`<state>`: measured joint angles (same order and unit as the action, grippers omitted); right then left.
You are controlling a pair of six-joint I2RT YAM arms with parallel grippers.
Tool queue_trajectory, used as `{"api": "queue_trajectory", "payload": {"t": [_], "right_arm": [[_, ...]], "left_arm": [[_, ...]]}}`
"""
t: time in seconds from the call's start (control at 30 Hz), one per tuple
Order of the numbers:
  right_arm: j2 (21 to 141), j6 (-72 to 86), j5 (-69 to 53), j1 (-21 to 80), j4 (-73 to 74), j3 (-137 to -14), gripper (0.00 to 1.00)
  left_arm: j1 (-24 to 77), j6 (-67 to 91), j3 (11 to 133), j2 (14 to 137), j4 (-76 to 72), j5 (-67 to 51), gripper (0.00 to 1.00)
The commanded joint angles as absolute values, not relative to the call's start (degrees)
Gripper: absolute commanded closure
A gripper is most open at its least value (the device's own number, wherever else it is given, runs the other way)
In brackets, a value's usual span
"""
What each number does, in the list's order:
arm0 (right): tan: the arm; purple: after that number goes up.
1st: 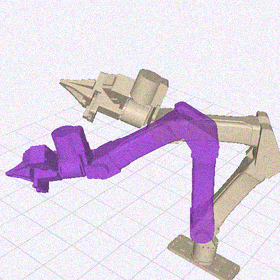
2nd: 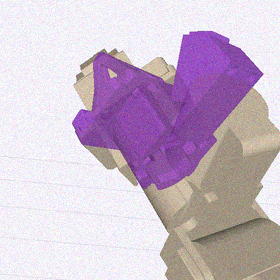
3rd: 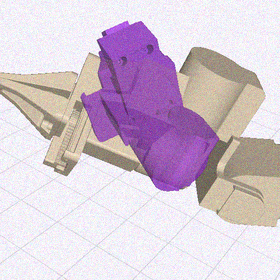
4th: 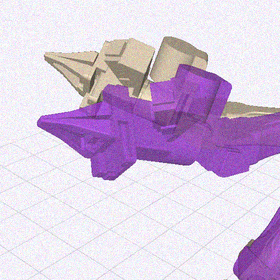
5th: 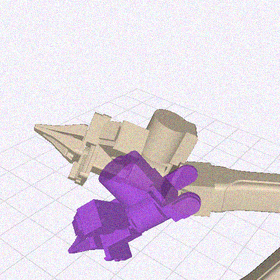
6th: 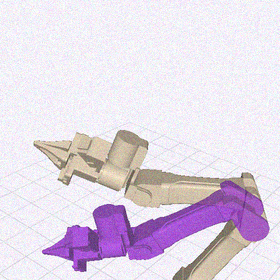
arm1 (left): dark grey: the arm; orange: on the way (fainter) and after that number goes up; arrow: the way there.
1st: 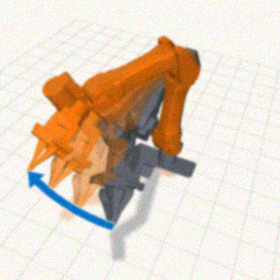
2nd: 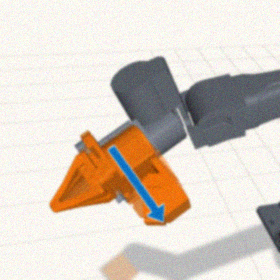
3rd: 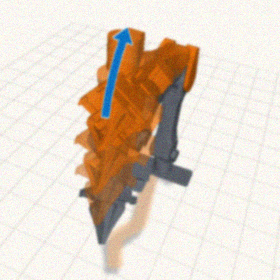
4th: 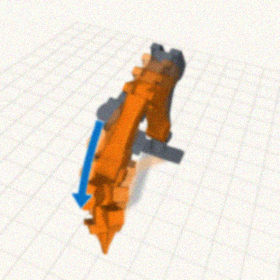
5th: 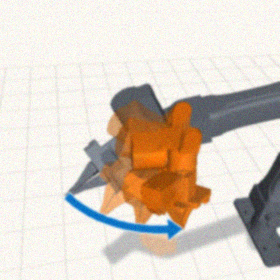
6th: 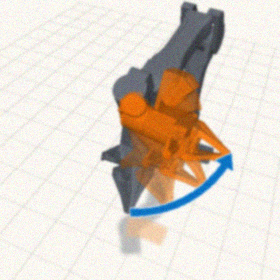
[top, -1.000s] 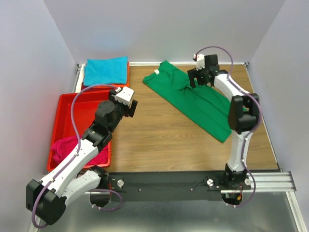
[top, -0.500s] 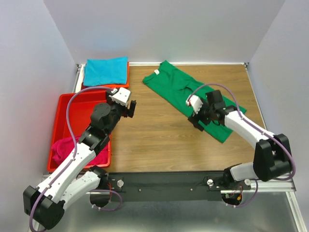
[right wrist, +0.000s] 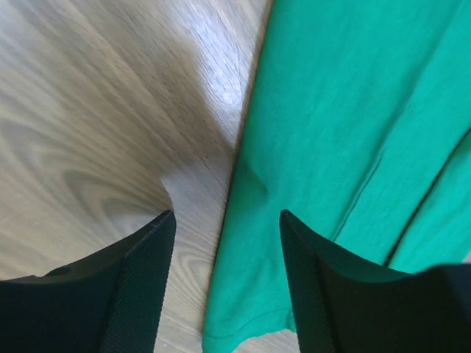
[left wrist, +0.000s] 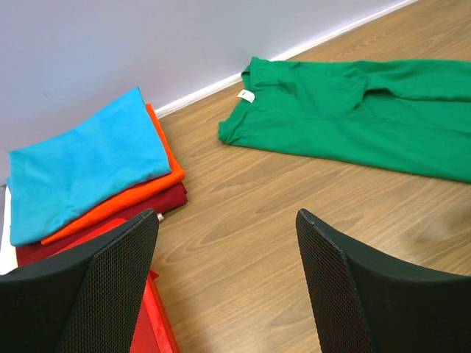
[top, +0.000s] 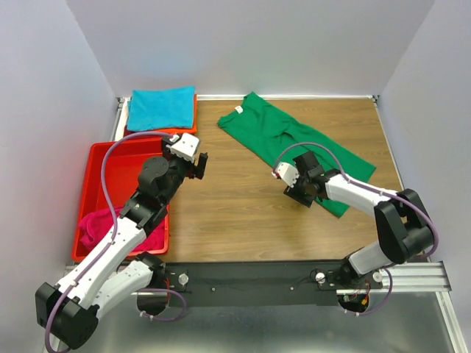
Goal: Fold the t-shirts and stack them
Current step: Fold the tshirt
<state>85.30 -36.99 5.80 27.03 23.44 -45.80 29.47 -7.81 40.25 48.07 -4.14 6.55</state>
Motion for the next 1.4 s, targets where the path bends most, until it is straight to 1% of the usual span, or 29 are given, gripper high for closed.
{"api": "queue_trajectory", "payload": {"t": [0.0,0.07,0.1,0.13,0.17,0.2,0.23,0.3,0.43,0.6,0.67,0.7,0.73,0.77,0.8,0.83,0.9,0.93,0.97,1.0,1.13,1.27,1.37], "right_arm": [[88.1,-35.6,11.2,27.7,22.0,-47.0,0.39],[89.4,-35.2,12.6,28.0,22.0,-46.8,0.56],[89.8,-35.2,13.2,28.1,22.1,-46.7,0.56],[90.3,-35.1,13.7,28.3,22.1,-46.6,0.63],[90.4,-35.1,14.0,28.7,22.2,-46.1,0.68],[90.4,-35.1,13.7,29.1,22.6,-45.9,0.76],[90.4,-35.0,13.1,29.5,23.1,-45.9,0.8],[89.9,-34.5,9.5,31.2,25.3,-46.0,0.85],[91.2,-33.9,4.3,37.3,28.6,-46.4,0.92],[94.6,-33.1,0.4,44.1,31.9,-50.3,0.96],[95.9,-32.2,-1.5,45.1,32.5,-53.9,0.98],[96.1,-30.9,-0.3,45.0,32.7,-54.9,0.96],[96.2,-30.9,2.3,44.9,32.7,-55.7,0.91],[96.2,-31.3,4.2,44.9,32.6,-55.8,0.79],[95.3,-31.6,7.0,44.3,32.1,-55.4,0.73],[94.6,-31.6,7.7,43.6,31.9,-54.8,0.62],[91.4,-31.8,9.3,40.6,31.1,-52.0,0.51],[90.3,-32.0,10.2,39.4,30.6,-50.9,0.47],[88.8,-32.2,10.8,36.8,30.3,-49.6,0.38],[87.6,-32.3,11.7,35.4,30.0,-47.7,0.36],[82.1,-33.5,13.4,30.3,29.8,-43.1,0.33],[81.4,-35.2,15.2,25.8,26.7,-39.1,0.33],[82.4,-35.7,15.4,24.4,25.8,-37.9,0.35]], "left_arm": [[29.5,-7.4,40.4,47.7,-4.5,5.0,0.17],[29.4,-7.3,40.4,47.6,-4.5,4.8,0.17],[29.4,-7.3,40.4,47.6,-4.5,4.7,0.17],[29.4,-7.3,40.5,47.5,-4.5,4.7,0.17],[29.5,-7.3,40.5,47.5,-4.5,4.7,0.17],[29.5,-7.3,40.5,47.4,-4.5,4.6,0.17],[29.5,-7.3,40.5,47.3,-4.6,4.6,0.17],[29.5,-7.3,40.4,47.3,-4.6,4.5,0.17],[29.5,-7.4,40.4,47.2,-4.6,4.6,0.17],[29.4,-7.6,40.2,47.0,-4.7,5.7,0.17],[29.5,-7.7,40.1,47.0,-4.7,6.2,0.17],[29.5,-7.7,40.1,47.0,-4.7,6.2,0.17],[29.4,-7.7,40.0,46.9,-4.7,6.3,0.17],[29.5,-7.7,39.8,46.8,-4.7,6.7,0.17],[29.5,-7.8,39.7,46.7,-4.8,6.9,0.17],[29.5,-7.8,39.8,46.7,-4.9,6.9,0.17],[29.4,-7.8,39.9,46.8,-4.9,6.7,0.17],[29.5,-7.8,39.9,46.9,-4.9,6.4,0.17],[29.5,-7.8,40.0,47.1,-4.9,6.0,0.17],[29.5,-7.8,40.0,47.2,-5.0,5.8,0.17],[29.5,-7.7,40.2,47.5,-5.1,4.6,0.17],[29.4,-7.7,40.3,47.4,-5.1,3.8,0.17],[29.5,-7.6,40.1,47.0,-5.1,3.5,0.17]]}}
